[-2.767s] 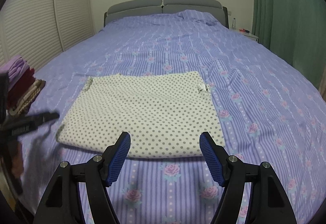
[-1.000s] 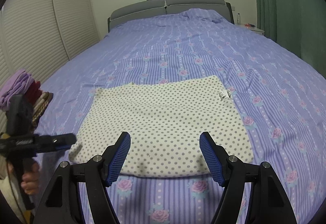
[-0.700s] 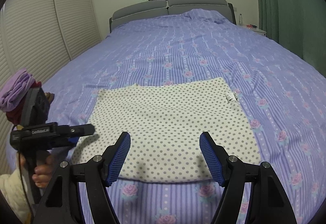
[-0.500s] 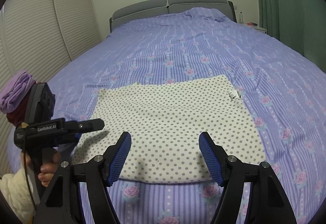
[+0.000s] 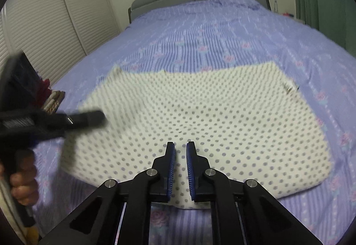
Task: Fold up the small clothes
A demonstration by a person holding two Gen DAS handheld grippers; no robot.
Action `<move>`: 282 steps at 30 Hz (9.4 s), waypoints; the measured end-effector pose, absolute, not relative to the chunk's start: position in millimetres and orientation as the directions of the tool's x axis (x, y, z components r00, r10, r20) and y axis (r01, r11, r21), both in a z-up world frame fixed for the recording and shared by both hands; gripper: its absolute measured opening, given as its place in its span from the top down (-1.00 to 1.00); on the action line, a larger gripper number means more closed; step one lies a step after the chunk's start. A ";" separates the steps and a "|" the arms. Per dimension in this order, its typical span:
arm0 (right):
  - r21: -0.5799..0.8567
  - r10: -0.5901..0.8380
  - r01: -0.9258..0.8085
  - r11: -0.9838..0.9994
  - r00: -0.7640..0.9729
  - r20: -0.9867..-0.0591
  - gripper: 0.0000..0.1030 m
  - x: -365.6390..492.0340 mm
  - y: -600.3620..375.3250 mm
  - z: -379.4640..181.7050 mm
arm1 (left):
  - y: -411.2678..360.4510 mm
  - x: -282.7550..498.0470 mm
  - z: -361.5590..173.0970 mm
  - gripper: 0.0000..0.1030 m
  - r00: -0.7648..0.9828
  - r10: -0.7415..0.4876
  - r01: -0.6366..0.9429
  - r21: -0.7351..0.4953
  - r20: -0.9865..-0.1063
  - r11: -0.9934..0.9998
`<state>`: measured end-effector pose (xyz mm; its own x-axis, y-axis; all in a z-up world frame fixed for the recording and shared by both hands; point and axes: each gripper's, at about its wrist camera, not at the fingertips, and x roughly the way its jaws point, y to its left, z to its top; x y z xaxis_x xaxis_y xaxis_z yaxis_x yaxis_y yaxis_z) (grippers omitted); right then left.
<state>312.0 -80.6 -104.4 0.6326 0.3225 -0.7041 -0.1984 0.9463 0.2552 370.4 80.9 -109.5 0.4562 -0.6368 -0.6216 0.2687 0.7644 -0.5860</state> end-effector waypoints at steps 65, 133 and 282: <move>0.655 0.678 -0.216 0.725 0.393 -0.621 0.19 456.2 -218.5 -107.5 | -70.7 340.1 -135.4 -0.12 0.476 -0.545 0.596 -0.202 -0.690 0.777; 0.560 0.395 -0.005 0.828 0.714 -0.578 0.83 272.2 -241.3 -101.4 | -47.0 288.4 -133.4 -0.23 0.568 -0.411 0.514 -0.083 -0.713 0.854; 0.527 0.699 -0.508 0.681 0.667 -0.259 0.45 251.6 231.3 86.0 | 405.9 252.5 133.4 0.56 0.853 -0.160 0.217 0.057 -0.496 0.975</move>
<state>251.6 231.3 86.0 0.6671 0.6985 -0.2590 -0.5083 0.6809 0.5273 252.5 405.9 133.4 0.8533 -0.1603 -0.4962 0.2165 0.9746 0.0575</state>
